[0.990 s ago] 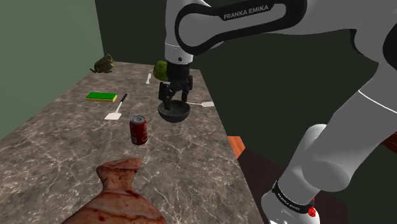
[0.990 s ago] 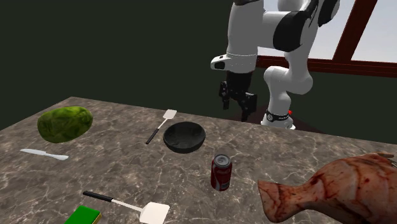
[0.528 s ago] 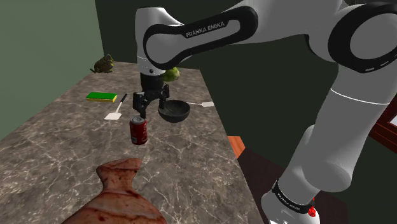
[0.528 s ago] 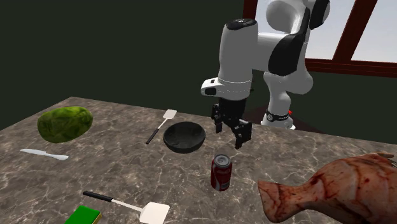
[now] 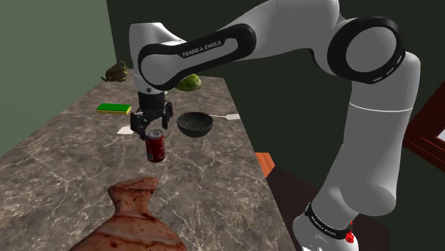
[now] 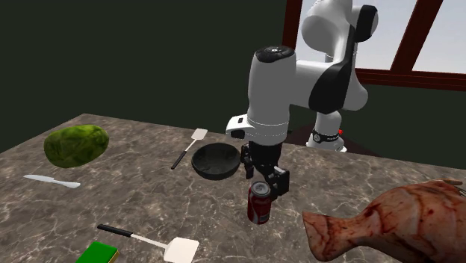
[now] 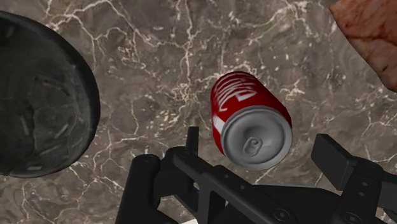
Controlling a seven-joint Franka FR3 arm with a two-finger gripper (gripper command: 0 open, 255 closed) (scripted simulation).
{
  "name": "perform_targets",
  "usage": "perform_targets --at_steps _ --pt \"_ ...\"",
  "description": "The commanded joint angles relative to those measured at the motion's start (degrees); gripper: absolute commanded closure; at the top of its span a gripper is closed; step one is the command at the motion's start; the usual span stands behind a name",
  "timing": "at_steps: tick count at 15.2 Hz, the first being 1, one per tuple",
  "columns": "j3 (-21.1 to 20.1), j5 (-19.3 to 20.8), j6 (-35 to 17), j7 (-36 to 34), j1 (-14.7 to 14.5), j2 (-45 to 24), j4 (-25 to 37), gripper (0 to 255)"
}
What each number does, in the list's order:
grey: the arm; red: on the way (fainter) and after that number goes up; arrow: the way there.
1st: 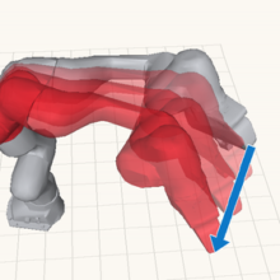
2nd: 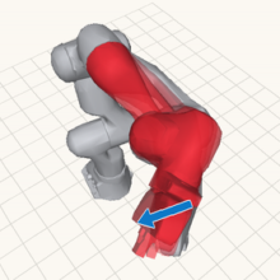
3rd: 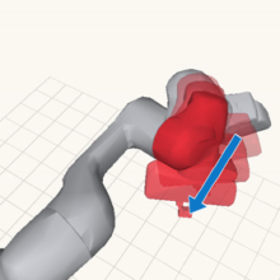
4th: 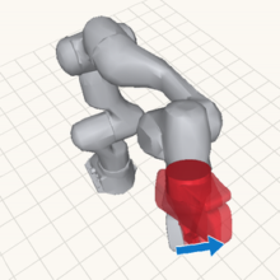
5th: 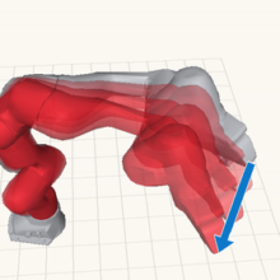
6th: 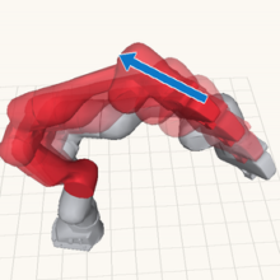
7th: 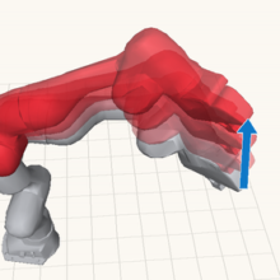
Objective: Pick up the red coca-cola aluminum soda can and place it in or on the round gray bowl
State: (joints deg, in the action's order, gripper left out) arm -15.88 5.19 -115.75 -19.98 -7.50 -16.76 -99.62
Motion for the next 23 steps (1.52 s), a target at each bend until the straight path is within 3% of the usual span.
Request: perform_targets --at_steps 1,4,12,13,23 --pt "0.1 0.2 -1.4 -0.2 -0.1 -0.6 -0.8 0" --pt "0.2 0.6 -3.8 -0.5 -0.2 -1.6 -2.3 0" --pt "0.2 0.6 -3.8 -0.4 -0.2 -1.6 -2.2 0" --pt "0.2 0.6 -3.8 -0.4 -0.2 -1.6 -2.2 255" --pt "0.1 0.5 -3.1 -0.4 -0.1 -1.3 -1.9 255"
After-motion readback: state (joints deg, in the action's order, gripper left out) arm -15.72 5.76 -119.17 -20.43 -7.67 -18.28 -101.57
